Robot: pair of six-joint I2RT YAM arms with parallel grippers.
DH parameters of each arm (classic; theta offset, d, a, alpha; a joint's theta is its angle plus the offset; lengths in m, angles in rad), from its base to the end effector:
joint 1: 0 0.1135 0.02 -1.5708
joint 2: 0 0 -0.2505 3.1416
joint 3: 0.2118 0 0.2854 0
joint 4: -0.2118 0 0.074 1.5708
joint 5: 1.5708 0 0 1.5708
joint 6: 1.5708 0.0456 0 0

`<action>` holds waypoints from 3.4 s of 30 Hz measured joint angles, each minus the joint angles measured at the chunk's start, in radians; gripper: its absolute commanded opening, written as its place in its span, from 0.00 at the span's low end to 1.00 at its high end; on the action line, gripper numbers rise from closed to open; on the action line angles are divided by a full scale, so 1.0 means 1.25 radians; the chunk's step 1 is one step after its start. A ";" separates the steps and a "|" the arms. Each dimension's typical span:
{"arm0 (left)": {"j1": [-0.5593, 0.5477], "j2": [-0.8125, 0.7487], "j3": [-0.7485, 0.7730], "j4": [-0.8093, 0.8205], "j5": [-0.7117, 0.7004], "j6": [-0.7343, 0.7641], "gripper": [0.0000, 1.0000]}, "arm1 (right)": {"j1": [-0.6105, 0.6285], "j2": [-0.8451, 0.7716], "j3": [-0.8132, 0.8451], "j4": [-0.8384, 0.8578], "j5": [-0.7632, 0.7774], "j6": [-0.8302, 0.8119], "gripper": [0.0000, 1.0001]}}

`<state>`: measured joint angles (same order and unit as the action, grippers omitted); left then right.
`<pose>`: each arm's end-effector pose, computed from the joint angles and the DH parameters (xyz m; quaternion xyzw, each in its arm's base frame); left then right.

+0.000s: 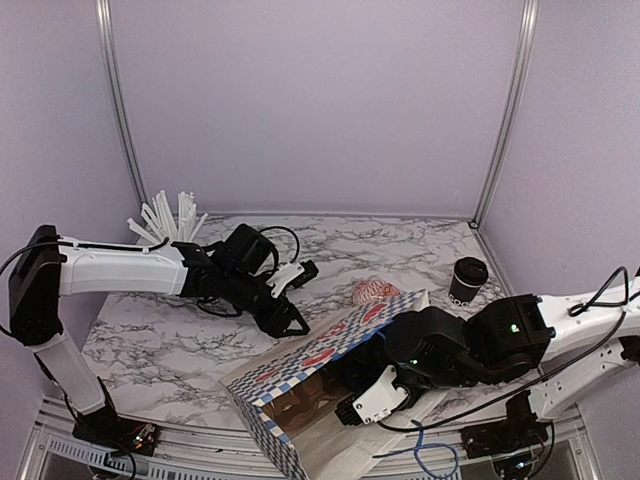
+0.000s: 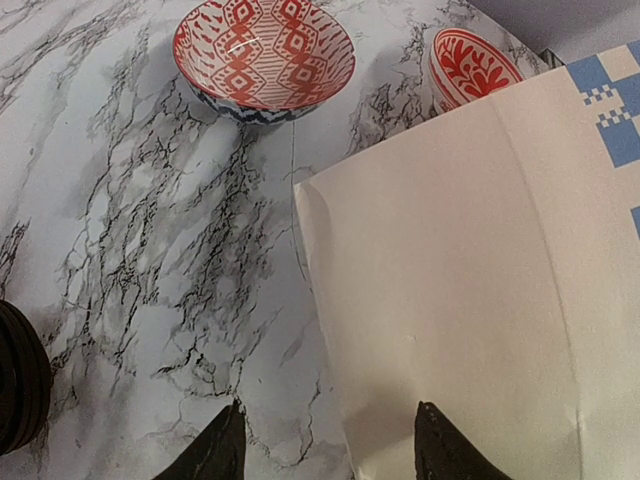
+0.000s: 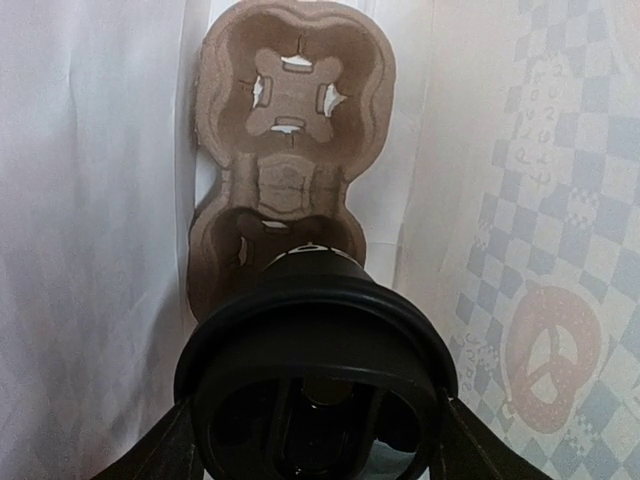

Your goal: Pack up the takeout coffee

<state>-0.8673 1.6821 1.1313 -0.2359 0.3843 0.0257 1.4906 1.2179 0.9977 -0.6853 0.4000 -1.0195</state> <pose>0.2451 -0.3154 0.1852 0.4575 0.7867 -0.3143 0.2702 0.0410 0.2881 0.2549 -0.8604 0.3493 -0.1079 0.3550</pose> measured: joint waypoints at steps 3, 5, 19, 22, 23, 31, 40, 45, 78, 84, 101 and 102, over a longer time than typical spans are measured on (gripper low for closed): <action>0.002 0.005 0.002 -0.002 0.000 0.000 0.58 | 0.000 0.004 0.000 0.002 -0.015 -0.002 0.39; 0.005 0.010 0.007 -0.004 0.000 0.000 0.58 | 0.000 0.007 0.000 0.002 -0.032 -0.002 0.38; 0.014 0.019 0.015 -0.013 0.007 0.001 0.58 | -0.022 0.042 0.000 -0.001 -0.084 -0.002 0.38; 0.015 0.025 0.015 -0.013 0.009 0.001 0.58 | -0.028 0.051 0.000 0.007 -0.084 -0.002 0.38; 0.015 0.028 0.015 -0.013 0.010 0.001 0.58 | -0.029 0.054 0.000 0.010 -0.083 -0.002 0.38; 0.020 0.033 0.016 -0.014 0.021 0.002 0.58 | -0.041 0.067 0.008 0.014 -0.084 -0.005 0.37; 0.020 0.033 0.023 -0.016 0.033 0.004 0.58 | -0.045 0.042 0.011 -0.011 -0.074 -0.025 0.37; 0.020 0.033 0.023 -0.016 0.038 0.006 0.58 | -0.045 0.042 0.011 -0.021 -0.061 -0.023 0.37; 0.120 -0.079 0.023 -0.032 -0.021 0.015 0.60 | -0.171 0.226 0.199 -0.145 -0.208 -0.002 0.39; 0.158 -0.150 0.023 -0.045 -0.054 0.019 0.60 | -0.271 0.373 0.381 -0.279 -0.319 0.031 0.38; 0.207 -0.228 0.023 -0.077 -0.074 0.021 0.61 | -0.414 0.611 0.669 -0.488 -0.471 0.125 0.41; 0.207 -0.228 0.023 -0.079 -0.071 0.021 0.61 | -0.421 0.620 0.677 -0.492 -0.481 0.127 0.41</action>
<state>-0.6086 1.3968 1.1603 -0.3344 0.2955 0.0525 0.9646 1.9923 1.8442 -1.3006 -0.2016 -0.8612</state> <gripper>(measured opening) 0.608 0.693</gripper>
